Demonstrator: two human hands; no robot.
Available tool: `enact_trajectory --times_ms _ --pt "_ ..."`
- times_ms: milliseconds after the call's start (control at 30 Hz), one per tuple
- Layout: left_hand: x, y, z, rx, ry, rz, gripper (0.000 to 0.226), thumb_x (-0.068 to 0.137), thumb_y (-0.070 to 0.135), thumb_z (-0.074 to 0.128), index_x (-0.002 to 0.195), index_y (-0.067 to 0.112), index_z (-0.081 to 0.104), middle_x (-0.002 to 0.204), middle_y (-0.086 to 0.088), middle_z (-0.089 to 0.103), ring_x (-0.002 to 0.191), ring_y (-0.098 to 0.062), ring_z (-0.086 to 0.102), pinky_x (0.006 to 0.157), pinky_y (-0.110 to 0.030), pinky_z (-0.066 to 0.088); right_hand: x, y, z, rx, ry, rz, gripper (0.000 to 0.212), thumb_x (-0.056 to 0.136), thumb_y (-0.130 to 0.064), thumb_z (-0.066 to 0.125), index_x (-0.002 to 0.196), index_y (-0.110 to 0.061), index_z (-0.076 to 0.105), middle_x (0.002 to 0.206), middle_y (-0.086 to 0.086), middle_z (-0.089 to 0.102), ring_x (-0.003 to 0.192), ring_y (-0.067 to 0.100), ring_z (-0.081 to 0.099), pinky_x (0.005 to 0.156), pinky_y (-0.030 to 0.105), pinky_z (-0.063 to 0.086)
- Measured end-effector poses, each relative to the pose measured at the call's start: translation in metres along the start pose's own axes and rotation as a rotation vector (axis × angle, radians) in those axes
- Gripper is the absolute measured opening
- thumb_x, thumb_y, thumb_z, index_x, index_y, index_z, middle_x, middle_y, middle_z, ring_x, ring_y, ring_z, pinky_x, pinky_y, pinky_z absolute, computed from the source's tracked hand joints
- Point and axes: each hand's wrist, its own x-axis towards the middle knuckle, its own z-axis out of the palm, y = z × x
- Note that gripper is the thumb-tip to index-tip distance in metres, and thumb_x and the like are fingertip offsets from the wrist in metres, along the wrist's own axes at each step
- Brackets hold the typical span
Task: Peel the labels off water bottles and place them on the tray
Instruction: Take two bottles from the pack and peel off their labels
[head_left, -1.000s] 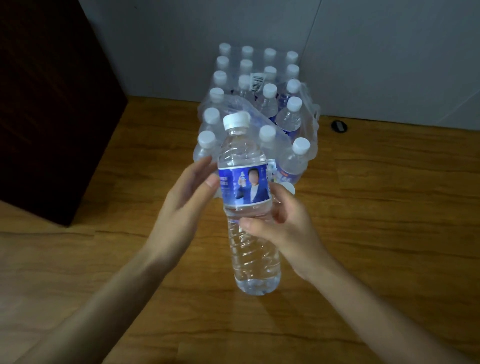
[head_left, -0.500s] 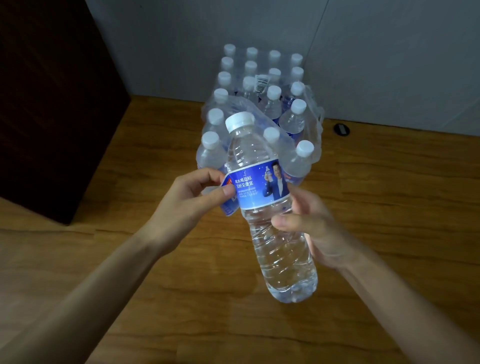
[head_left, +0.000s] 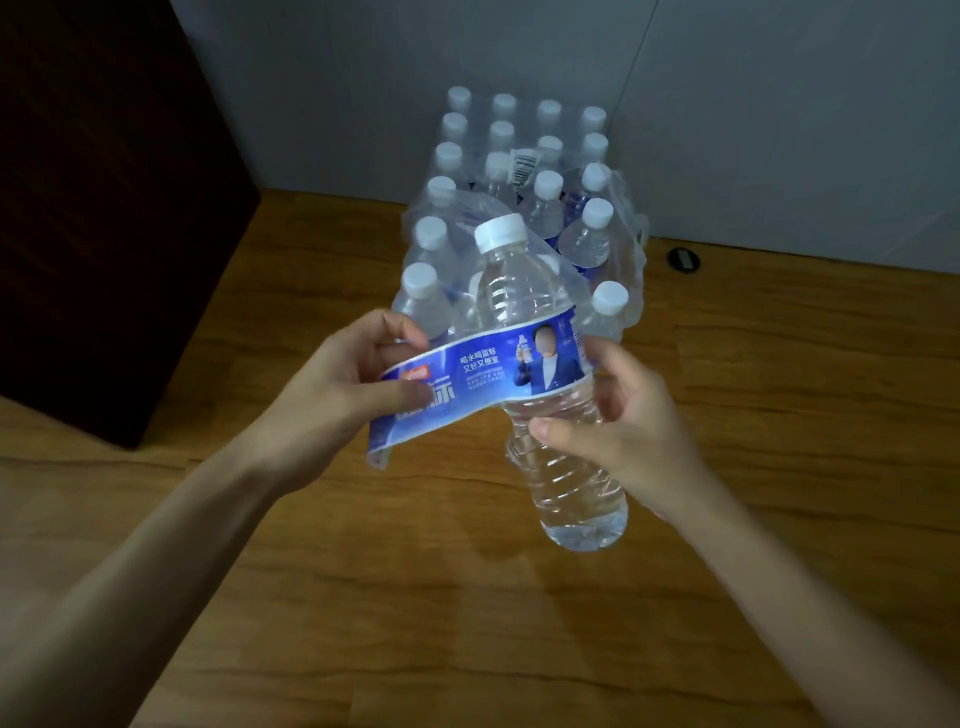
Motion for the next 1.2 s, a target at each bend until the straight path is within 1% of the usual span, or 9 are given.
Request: enact_trajectory --times_ms 100,200,367,467,600,800,867,1000,1200 --pt "0.002 0.004 0.007 0.109 -0.079 -0.037 0.034 0.074 0.020 0.072 0.104 0.010 0.059 0.090 -0.002 0.074 0.082 -0.012 0.070 0.060 -0.017 0.053 -0.003 -0.001 0.003 -0.185 0.033 -0.016 0.067 0.055 -0.034 0.081 0.117 -0.035 0.054 0.098 -0.019 0.070 0.083 0.003 0.069 0.067 0.022 0.054" --pt "0.002 0.009 0.017 0.258 -0.064 0.020 0.038 0.073 0.040 0.069 0.092 0.007 0.069 0.085 -0.010 0.072 0.074 -0.021 0.068 0.063 -0.026 0.052 -0.007 -0.002 0.009 -0.381 0.096 -0.064 0.071 0.056 -0.045 0.078 0.120 -0.038 0.051 0.093 -0.017 0.071 0.080 0.003 0.068 0.068 0.035 0.058" --pt "0.001 0.009 0.026 0.385 0.026 0.151 0.031 0.079 0.030 0.069 0.077 0.000 0.068 0.081 -0.018 0.071 0.080 -0.034 0.064 0.071 -0.049 0.048 -0.009 -0.006 0.015 -0.605 0.192 -0.153 0.069 0.059 -0.051 0.074 0.122 -0.037 0.047 0.090 -0.017 0.070 0.077 0.002 0.067 0.063 0.035 0.057" --pt "-0.005 0.011 0.026 0.242 -0.048 0.140 0.024 0.081 0.013 0.066 0.076 -0.010 0.064 0.080 -0.019 0.070 0.074 -0.033 0.065 0.063 -0.037 0.051 -0.008 -0.007 0.016 -0.732 0.238 -0.188 0.067 0.063 -0.048 0.080 0.121 -0.031 0.052 0.082 -0.015 0.069 0.066 0.004 0.063 0.053 0.024 0.049" --pt "-0.007 0.015 0.030 0.166 -0.060 0.053 0.018 0.077 0.015 0.069 0.075 -0.002 0.064 0.072 -0.006 0.070 0.065 -0.011 0.064 0.057 -0.016 0.048 -0.011 -0.009 0.021 -0.947 0.318 -0.283 0.066 0.061 -0.042 0.085 0.118 -0.021 0.059 0.072 -0.008 0.069 0.052 0.013 0.062 0.044 0.012 0.027" --pt "-0.014 0.020 0.047 0.285 0.004 -0.008 0.039 0.073 0.050 0.068 0.083 0.013 0.074 0.077 -0.010 0.074 0.073 -0.026 0.071 0.062 -0.034 0.055 -0.015 -0.015 0.023 -1.078 0.340 -0.297 0.071 0.062 -0.043 0.085 0.122 -0.019 0.058 0.080 -0.005 0.071 0.056 0.016 0.065 0.051 0.016 0.027" --pt "-0.014 0.020 0.052 0.352 0.055 0.031 0.032 0.080 0.040 0.069 0.082 0.008 0.073 0.074 -0.015 0.072 0.072 -0.035 0.068 0.062 -0.044 0.054 -0.016 -0.018 0.022 -1.100 0.331 -0.300 0.074 0.060 -0.043 0.085 0.124 -0.018 0.056 0.083 -0.003 0.072 0.058 0.018 0.066 0.051 0.018 0.030" --pt "-0.016 0.021 0.056 0.388 0.104 0.107 0.022 0.088 0.016 0.063 0.079 -0.003 0.068 0.068 -0.019 0.066 0.064 -0.033 0.061 0.051 -0.034 0.044 -0.018 -0.023 0.023 -1.134 0.325 -0.300 0.078 0.056 -0.043 0.087 0.123 -0.018 0.057 0.080 -0.003 0.071 0.054 0.020 0.065 0.048 0.019 0.031" --pt "-0.023 0.025 0.053 0.272 0.051 0.096 0.021 0.086 0.016 0.067 0.073 -0.001 0.066 0.068 -0.020 0.066 0.062 -0.035 0.062 0.055 -0.031 0.046 -0.021 -0.021 0.020 -1.119 0.305 -0.289 0.077 0.056 -0.040 0.086 0.125 -0.021 0.056 0.083 -0.003 0.072 0.058 0.019 0.066 0.050 0.019 0.032"
